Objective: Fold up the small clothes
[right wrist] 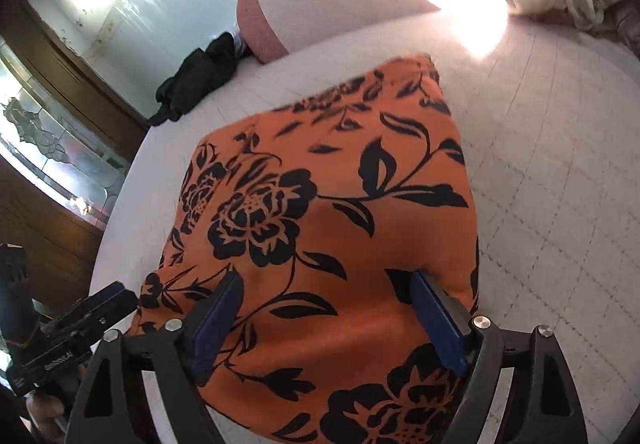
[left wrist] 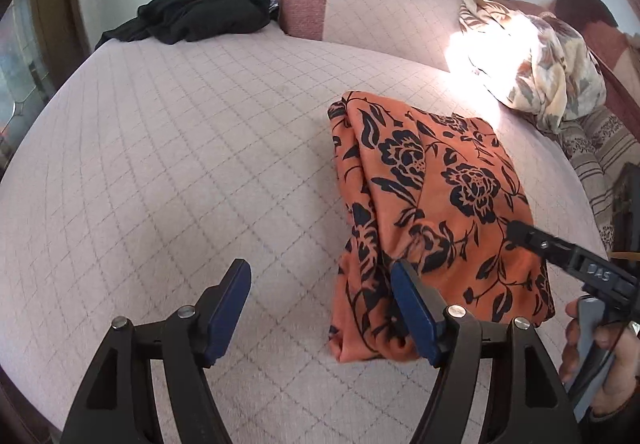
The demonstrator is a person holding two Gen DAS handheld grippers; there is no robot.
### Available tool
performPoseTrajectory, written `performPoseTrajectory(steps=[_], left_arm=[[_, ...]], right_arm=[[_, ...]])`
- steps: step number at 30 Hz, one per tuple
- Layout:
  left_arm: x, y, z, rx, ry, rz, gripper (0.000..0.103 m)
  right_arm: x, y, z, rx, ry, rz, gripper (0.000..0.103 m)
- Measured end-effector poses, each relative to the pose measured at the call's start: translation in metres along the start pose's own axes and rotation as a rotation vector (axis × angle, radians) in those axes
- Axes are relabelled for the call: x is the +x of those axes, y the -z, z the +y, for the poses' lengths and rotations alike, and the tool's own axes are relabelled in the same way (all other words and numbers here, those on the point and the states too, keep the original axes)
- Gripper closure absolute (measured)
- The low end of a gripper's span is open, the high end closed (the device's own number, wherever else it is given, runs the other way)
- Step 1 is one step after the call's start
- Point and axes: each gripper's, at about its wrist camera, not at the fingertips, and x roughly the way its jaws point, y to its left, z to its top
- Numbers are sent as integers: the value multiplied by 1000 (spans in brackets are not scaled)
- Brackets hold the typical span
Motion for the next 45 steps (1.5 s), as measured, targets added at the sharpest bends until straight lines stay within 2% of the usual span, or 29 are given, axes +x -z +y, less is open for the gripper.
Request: performPoseTrajectory(steps=[3, 7, 12, 15, 18, 21, 24, 28, 34, 37, 45], left_arm=[[-16, 6, 2, 20, -35, -51, 27], [-42, 17, 3, 31, -26, -86, 24], [-72, 37, -11, 50, -27, -131, 18], [-89, 49, -18, 65, -59, -167, 16], [-101, 58, -23, 65, -87, -191, 15], [-107, 66, -26, 65, -123, -191, 13], [-112, 71, -28, 60, -157, -217, 13], [-114, 74, -32, 61, -141, -209, 13], [-123, 68, -38, 69, -123, -227, 10], [-129, 64, -34, 41, -104, -246, 0], [-125, 60, -36, 34, -117, -228, 0]], right_arm=[[-33, 4, 21, -27, 6, -56, 16], [-78, 27, 43, -83, 89, -138, 15], [-103, 79, 43, -71, 165, -141, 14], [-109, 114, 37, -18, 187, -129, 14], [-113, 129, 34, -7, 236, -109, 14], [-126, 132, 42, -30, 261, -137, 13], [-138, 130, 54, -73, 284, -169, 3], [-144, 126, 70, -145, 332, -189, 3], [-143, 122, 75, -162, 348, -179, 3], [-143, 119, 76, -160, 357, -181, 3], [-140, 111, 81, -163, 353, -164, 3]])
